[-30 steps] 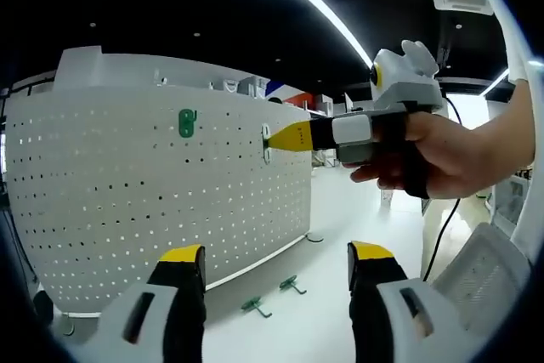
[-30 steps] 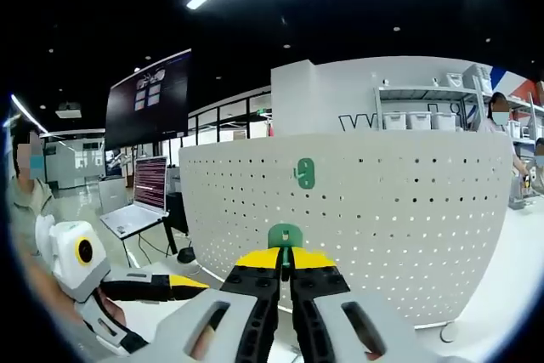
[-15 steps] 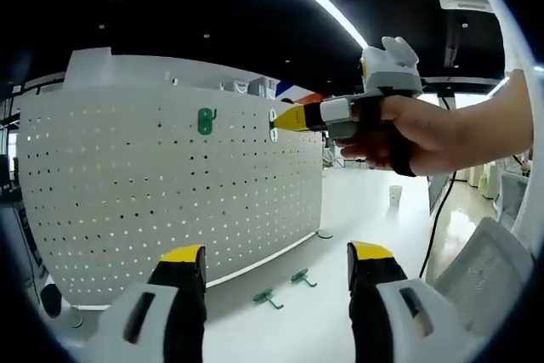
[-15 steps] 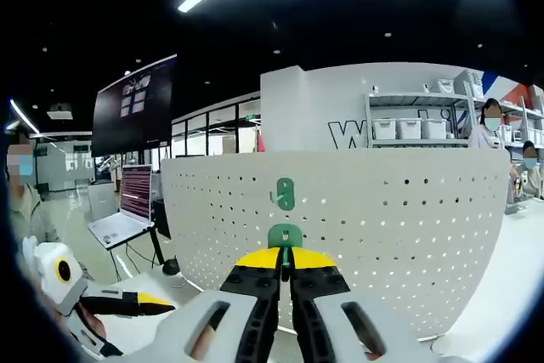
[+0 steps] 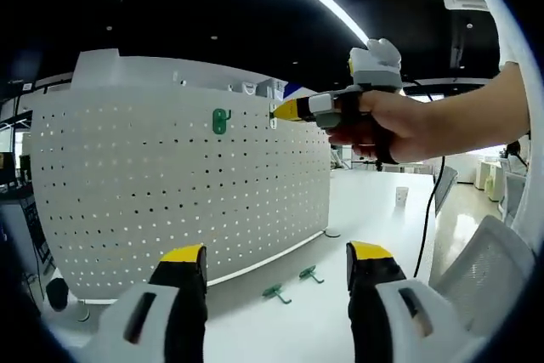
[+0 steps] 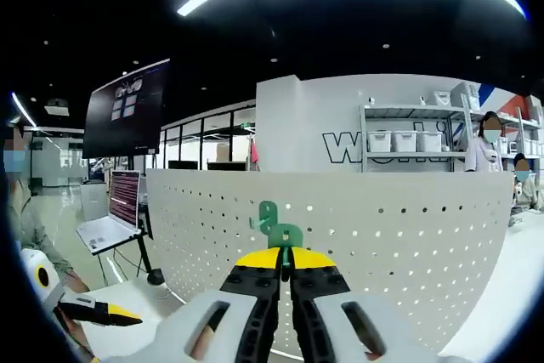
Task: Insert the hook assembly into the mounting plate slot until the hook locks in place.
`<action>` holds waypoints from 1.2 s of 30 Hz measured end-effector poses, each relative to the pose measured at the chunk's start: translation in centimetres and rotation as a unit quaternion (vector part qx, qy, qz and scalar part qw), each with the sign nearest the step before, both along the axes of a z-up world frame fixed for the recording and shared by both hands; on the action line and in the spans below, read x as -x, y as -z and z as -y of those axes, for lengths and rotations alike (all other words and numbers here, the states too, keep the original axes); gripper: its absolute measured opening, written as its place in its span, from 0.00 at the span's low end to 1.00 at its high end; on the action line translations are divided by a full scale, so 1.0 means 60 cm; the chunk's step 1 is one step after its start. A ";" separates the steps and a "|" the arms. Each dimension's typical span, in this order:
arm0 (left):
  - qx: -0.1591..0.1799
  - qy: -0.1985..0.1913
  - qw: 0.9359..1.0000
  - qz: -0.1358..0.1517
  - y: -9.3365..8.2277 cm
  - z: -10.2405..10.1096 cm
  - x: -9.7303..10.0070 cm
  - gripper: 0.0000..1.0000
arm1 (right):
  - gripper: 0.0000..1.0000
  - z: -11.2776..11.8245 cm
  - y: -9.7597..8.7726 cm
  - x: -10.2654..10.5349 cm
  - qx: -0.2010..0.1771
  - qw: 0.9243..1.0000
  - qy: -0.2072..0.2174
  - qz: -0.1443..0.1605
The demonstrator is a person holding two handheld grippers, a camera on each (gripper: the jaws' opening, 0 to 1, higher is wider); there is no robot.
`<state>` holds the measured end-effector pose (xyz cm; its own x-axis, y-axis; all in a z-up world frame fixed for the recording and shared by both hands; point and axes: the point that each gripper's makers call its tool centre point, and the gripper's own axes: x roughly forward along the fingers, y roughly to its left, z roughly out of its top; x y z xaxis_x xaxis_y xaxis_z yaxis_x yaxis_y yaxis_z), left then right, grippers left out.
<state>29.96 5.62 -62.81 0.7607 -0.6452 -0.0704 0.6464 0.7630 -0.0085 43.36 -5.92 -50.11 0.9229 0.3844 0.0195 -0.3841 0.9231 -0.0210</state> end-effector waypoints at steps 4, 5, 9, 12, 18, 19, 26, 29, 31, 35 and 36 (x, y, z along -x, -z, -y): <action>0.004 -0.007 1.000 0.001 0.000 -0.009 -0.001 0.68 | 0.01 -0.001 -0.009 -0.012 0.001 1.000 0.004 0.008; 0.004 -0.010 1.000 0.001 0.000 -0.012 -0.001 0.68 | 0.01 -0.001 -0.009 -0.016 0.001 1.000 0.005 0.009; 0.002 -0.011 1.000 0.001 0.004 -0.015 0.000 0.69 | 0.01 -0.003 -0.012 -0.026 0.004 1.000 0.010 0.015; 0.007 -0.012 1.000 0.003 0.002 -0.018 0.002 0.69 | 0.01 -0.005 -0.013 -0.036 0.007 1.000 0.014 0.019; 0.028 -0.014 1.000 0.005 -0.002 -0.025 0.002 0.71 | 0.01 -0.011 -0.022 -0.046 0.019 0.999 0.018 0.034; 0.028 -0.015 0.999 0.004 -0.001 -0.027 0.002 0.71 | 0.01 -0.010 -0.022 -0.050 0.018 0.999 0.020 0.035; 0.032 -0.016 0.999 0.004 0.004 -0.030 0.004 0.73 | 0.01 -0.006 -0.019 -0.062 0.023 0.998 0.033 0.038; 0.031 -0.017 0.999 0.003 0.006 -0.030 0.006 0.72 | 0.01 -0.005 -0.017 -0.066 0.026 0.998 0.035 0.039; 0.032 -0.017 0.999 0.004 0.006 -0.030 0.006 0.72 | 0.01 -0.004 -0.015 -0.069 0.028 0.998 0.037 0.038; 0.031 -0.019 0.999 0.004 0.007 -0.033 0.007 0.72 | 0.01 -0.004 -0.012 -0.075 0.030 0.998 0.038 0.037; 0.032 -0.020 0.999 0.003 0.008 -0.034 0.007 0.72 | 0.01 -0.004 -0.012 -0.076 0.033 0.998 0.039 0.037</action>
<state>29.56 7.65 -63.29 0.7865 -0.6171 -0.0256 0.6153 0.7865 -0.0541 47.93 -5.66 -49.38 0.9470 0.3144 0.0664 -0.3065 0.9457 -0.1079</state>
